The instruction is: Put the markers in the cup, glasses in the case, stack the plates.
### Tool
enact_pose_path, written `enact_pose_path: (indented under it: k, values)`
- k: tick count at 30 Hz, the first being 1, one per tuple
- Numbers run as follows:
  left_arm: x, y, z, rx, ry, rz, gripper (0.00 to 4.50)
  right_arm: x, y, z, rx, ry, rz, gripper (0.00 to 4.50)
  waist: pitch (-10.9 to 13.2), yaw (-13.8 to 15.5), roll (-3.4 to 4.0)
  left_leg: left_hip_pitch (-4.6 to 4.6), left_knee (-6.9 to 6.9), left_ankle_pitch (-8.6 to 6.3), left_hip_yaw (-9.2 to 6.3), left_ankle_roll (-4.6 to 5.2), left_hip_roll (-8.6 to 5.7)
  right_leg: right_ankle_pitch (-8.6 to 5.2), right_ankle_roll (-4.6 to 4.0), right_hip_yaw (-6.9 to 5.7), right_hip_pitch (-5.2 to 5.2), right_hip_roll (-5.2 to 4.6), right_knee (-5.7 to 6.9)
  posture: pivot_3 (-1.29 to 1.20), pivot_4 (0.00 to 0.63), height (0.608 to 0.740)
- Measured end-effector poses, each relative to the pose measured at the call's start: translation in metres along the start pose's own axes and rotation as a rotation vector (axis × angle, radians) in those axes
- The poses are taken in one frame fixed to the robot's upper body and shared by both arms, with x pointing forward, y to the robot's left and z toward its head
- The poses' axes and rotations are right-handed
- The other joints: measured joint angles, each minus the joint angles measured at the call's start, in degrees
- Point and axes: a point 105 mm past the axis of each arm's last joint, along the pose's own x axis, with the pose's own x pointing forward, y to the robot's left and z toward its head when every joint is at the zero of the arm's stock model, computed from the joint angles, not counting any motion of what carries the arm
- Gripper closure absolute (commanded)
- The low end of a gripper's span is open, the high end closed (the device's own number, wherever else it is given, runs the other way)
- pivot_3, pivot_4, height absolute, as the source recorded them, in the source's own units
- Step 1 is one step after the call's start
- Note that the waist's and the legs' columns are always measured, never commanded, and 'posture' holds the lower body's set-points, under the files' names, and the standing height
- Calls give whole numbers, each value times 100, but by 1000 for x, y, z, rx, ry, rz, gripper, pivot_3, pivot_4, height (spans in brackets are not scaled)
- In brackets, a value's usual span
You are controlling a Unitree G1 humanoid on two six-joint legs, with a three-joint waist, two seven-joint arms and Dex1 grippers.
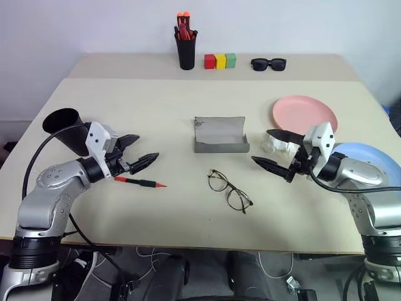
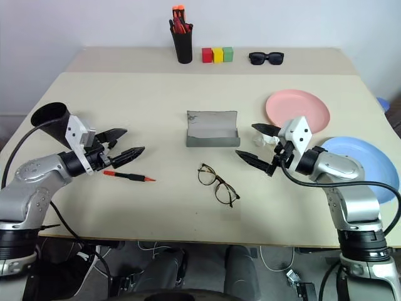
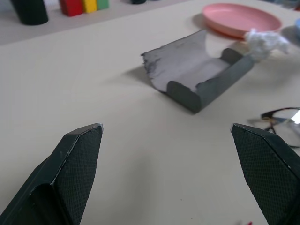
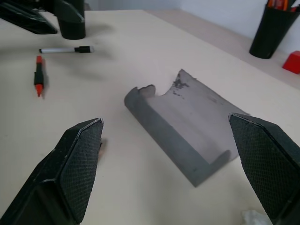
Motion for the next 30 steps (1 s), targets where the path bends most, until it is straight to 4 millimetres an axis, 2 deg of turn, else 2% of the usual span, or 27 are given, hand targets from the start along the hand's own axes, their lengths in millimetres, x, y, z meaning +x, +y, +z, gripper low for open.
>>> enact_pose_path:
  k: [4, 7, 12, 17, 22, 26, 30]
  values:
    - [-10, 8, -14, -28, 111, 99, 0, 9, 3, 1, -4, -29, 6, 120, 0, -70, 1, 6, -7, 2, 2, -3, 2, 0, -1, 4, -4, 6, 4, 0, 150, 740]
    - [-23, 30, -27, -68, 216, 221, 0, 14, 6, -2, 16, -40, 3, 120, 0, -107, 0, 4, -7, 4, 0, -7, 2, 0, -1, 5, -5, 10, 5, 0, 150, 740]
    - [-29, 57, -25, -94, 291, 333, 0, 15, 7, -3, 10, -43, 8, 120, 0, -109, 0, 2, -5, 7, -2, -12, 0, 0, -1, 5, -4, 9, 5, 0, 150, 740]
    - [-23, 76, -29, -122, 367, 387, 0, 16, 7, -4, 13, -47, -6, 120, 0, -125, -1, 3, -7, 11, -4, -19, 0, 1, -2, 5, -7, 13, 8, 0, 150, 740]
    - [-16, 82, -44, -136, 455, 389, 0, 13, 9, -11, 31, -29, -24, 120, 0, -127, -1, -1, -8, 13, -5, -22, 0, 1, -3, 5, -12, 14, 9, 0, 150, 740]
    - [-11, 97, -39, -158, 473, 427, 0, 11, 12, -13, 31, -24, -33, 120, -1, -122, -2, -1, -6, 14, -5, -24, 0, 2, -3, 5, -12, 15, 11, 0, 150, 740]
    - [1, 97, -40, -178, 495, 384, 0, 10, 13, -13, 30, -21, -43, 120, -1, -124, -3, 0, -6, 19, -4, -33, -1, 2, -3, 5, -12, 14, 11, 0, 150, 740]
